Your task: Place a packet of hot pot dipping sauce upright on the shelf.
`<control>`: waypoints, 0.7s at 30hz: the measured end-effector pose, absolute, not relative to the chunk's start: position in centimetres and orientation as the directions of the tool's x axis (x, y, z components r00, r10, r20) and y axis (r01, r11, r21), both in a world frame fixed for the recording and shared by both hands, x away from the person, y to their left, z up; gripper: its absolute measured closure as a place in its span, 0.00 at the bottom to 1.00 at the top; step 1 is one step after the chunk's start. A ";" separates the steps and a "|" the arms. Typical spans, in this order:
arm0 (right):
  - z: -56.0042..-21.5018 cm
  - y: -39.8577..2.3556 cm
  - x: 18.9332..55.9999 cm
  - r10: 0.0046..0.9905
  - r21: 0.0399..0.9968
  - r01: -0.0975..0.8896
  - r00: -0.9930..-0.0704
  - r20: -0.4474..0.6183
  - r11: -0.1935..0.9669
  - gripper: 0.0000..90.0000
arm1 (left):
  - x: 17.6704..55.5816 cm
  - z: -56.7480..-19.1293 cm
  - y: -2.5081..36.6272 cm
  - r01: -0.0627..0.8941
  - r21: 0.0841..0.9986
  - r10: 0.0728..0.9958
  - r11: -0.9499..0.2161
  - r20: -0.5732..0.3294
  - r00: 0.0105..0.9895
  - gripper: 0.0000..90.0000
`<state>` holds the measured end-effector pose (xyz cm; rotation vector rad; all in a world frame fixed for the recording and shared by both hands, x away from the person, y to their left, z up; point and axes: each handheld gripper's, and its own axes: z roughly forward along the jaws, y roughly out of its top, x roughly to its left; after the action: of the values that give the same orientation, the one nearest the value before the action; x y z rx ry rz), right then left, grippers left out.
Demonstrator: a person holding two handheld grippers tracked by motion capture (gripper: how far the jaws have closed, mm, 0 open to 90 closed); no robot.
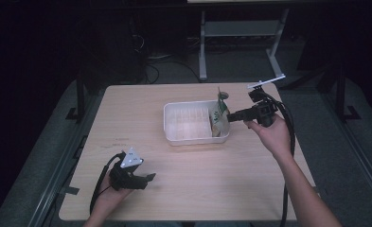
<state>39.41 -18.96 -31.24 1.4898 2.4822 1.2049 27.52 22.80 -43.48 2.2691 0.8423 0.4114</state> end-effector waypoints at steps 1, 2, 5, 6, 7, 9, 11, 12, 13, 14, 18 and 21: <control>-31.2 -19.0 39.2 0.753 0.614 0.747 -0.552 0.358 0.255 0.54 | 27.5 -43.5 22.8 0.456 0.688 0.668 -0.565 0.058 0.742 0.32; -31.3 -19.0 39.1 0.752 0.616 0.745 -0.554 0.357 0.256 0.54 | 27.5 -43.5 22.8 0.456 0.688 0.668 -0.565 0.057 0.742 0.32; -31.4 -19.1 38.7 0.747 0.619 0.742 -0.559 0.361 0.256 0.53 | 27.5 -43.5 22.8 0.457 0.688 0.669 -0.564 0.057 0.741 0.32; -31.5 -19.2 38.5 0.745 0.619 0.742 -0.560 0.363 0.256 0.53 | 27.5 -43.5 22.8 0.457 0.688 0.670 -0.564 0.057 0.741 0.32; -31.6 -19.2 38.5 0.744 0.620 0.742 -0.561 0.363 0.256 0.53 | 27.5 -43.5 22.8 0.457 0.688 0.670 -0.564 0.057 0.741 0.32; -31.9 -19.4 38.3 0.743 0.617 0.744 -0.559 0.367 0.255 0.53 | 27.5 -43.5 22.8 0.457 0.688 0.670 -0.563 0.057 0.740 0.32; -32.2 -19.6 38.0 0.741 0.616 0.747 -0.558 0.375 0.250 0.53 | 27.5 -43.5 22.8 0.457 0.688 0.670 -0.564 0.057 0.740 0.32; -32.3 -19.6 37.9 0.740 0.615 0.748 -0.557 0.377 0.250 0.53 | 27.5 -43.5 22.8 0.457 0.688 0.670 -0.563 0.057 0.740 0.32; -32.5 -19.7 37.8 0.738 0.616 0.747 -0.558 0.379 0.249 0.53 | 27.5 -43.5 22.8 0.458 0.689 0.671 -0.562 0.056 0.739 0.32; -32.6 -19.8 37.7 0.737 0.616 0.748 -0.558 0.381 0.248 0.52 | 27.5 -43.5 22.8 0.458 0.690 0.672 -0.561 0.056 0.739 0.32; -33.1 -20.0 37.0 0.733 0.617 0.746 -0.562 0.383 0.250 0.52 | 27.5 -43.5 22.9 0.458 0.690 0.672 -0.561 0.056 0.738 0.32; -33.4 -20.2 36.6 0.731 0.619 0.745 -0.563 0.386 0.248 0.52 | 27.5 -43.4 22.9 0.458 0.690 0.673 -0.560 0.057 0.737 0.32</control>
<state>36.60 -20.21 -33.37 1.4764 2.4966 1.2544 27.52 22.88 -43.44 2.2637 0.8487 0.4147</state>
